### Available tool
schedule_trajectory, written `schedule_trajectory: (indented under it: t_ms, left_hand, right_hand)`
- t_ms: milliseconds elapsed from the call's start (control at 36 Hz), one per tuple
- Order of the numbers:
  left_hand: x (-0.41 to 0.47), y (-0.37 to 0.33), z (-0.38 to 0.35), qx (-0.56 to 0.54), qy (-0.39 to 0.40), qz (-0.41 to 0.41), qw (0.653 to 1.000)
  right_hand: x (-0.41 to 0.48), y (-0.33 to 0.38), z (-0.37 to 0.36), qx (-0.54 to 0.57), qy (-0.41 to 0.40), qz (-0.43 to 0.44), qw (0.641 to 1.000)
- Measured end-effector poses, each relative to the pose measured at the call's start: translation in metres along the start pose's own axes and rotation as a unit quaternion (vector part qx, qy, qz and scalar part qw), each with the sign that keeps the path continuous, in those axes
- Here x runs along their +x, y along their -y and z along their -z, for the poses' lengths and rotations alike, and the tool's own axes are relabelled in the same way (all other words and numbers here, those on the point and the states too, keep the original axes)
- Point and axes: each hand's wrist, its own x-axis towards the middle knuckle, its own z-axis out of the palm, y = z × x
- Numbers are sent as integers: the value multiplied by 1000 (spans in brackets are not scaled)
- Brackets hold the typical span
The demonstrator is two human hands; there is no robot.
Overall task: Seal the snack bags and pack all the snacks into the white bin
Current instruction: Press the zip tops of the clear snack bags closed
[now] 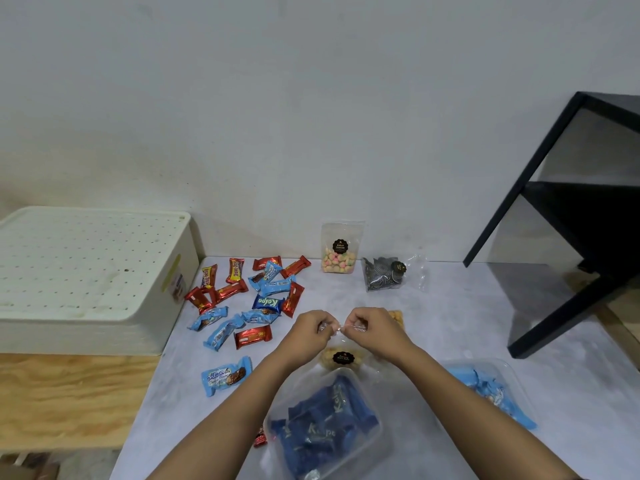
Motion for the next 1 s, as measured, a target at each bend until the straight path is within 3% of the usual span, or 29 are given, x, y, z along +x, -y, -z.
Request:
schedule_trajectory:
  t_ms: [194, 444, 667, 1000]
  left_hand:
    - [1, 0, 1, -2, -1, -1, 1000]
    - [-1, 1, 10, -34, 20, -13, 999]
    - [2, 7, 22, -84, 16, -9, 996]
    - [12, 0, 30, -55, -9, -16, 998]
  right_hand:
    - [-1, 7, -3, -15, -27, -13, 999]
    - [-2, 1, 2, 90, 11, -18, 996]
    - [1, -13, 21, 81, 1, -32, 996]
    - [0, -18, 21, 55, -44, -44, 997]
